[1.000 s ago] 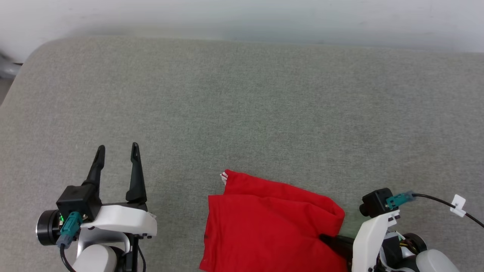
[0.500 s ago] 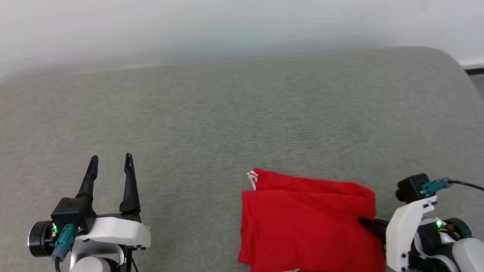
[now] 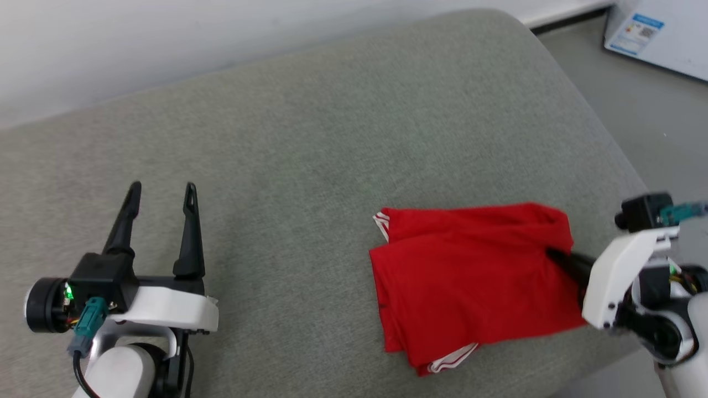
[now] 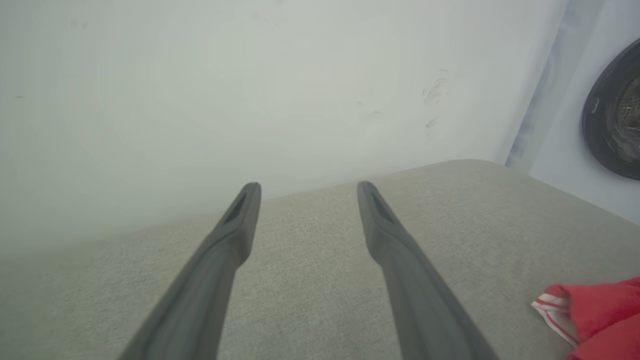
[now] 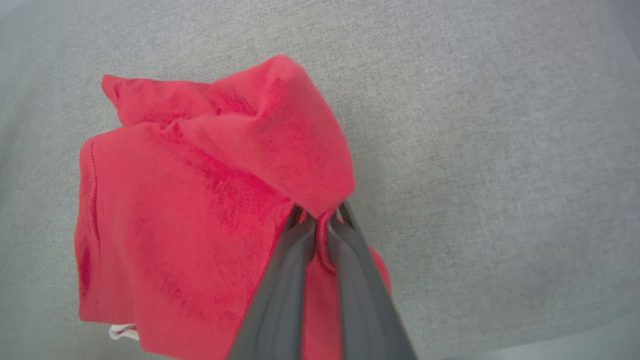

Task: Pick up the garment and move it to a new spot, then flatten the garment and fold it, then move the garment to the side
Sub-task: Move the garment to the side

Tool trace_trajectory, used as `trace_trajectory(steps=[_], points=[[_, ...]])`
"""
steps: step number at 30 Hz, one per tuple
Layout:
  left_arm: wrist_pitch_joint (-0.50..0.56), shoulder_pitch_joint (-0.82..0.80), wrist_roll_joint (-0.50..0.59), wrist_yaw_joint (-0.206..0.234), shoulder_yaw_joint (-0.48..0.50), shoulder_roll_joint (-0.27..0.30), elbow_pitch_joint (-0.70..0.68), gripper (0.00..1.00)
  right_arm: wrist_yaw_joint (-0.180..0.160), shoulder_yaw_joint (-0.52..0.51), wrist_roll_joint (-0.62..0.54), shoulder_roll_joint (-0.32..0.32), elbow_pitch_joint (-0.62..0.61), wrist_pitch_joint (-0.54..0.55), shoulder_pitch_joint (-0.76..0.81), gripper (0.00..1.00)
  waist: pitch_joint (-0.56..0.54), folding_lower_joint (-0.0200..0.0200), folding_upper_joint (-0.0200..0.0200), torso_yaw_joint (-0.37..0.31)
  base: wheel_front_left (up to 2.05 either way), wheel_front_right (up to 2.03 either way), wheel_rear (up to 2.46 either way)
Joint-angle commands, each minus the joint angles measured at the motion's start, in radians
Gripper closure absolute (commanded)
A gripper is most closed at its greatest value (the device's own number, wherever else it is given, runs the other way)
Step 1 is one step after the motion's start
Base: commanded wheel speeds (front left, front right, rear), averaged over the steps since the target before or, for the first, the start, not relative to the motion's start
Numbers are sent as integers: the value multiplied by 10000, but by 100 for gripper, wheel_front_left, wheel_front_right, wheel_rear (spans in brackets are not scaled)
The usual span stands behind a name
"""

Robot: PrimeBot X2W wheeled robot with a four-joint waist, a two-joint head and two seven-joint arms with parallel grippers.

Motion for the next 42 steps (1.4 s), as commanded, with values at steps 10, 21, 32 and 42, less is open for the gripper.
trace_trajectory(steps=[10, 21, 32, 42], points=[[886, -1232, 771, -88, -233, 689, -1149, 0, -9, -932, 517, -282, 2025, -917, -2863, 100, 2269, 0, 0, -577, 0, 0, 0], [1411, -2493, 1280, -195, -371, 977, -2216, 0, -9, -2860, 472, -1831, 3954, -1783, -4958, 100, 4139, 0, 0, 133, 0, 0, 0], [1500, -3244, 1548, -285, -557, 979, -2482, 0, -9, -3264, 349, -2321, 4607, -2995, -5139, 85, 5288, 0, 0, 458, 0, 0, 0], [998, -3116, 1269, -299, -775, 620, -1899, 0, -9, -2989, -121, -2729, 5984, -5371, -5303, 0, 4636, 0, 0, 865, 0, 0, 0]])
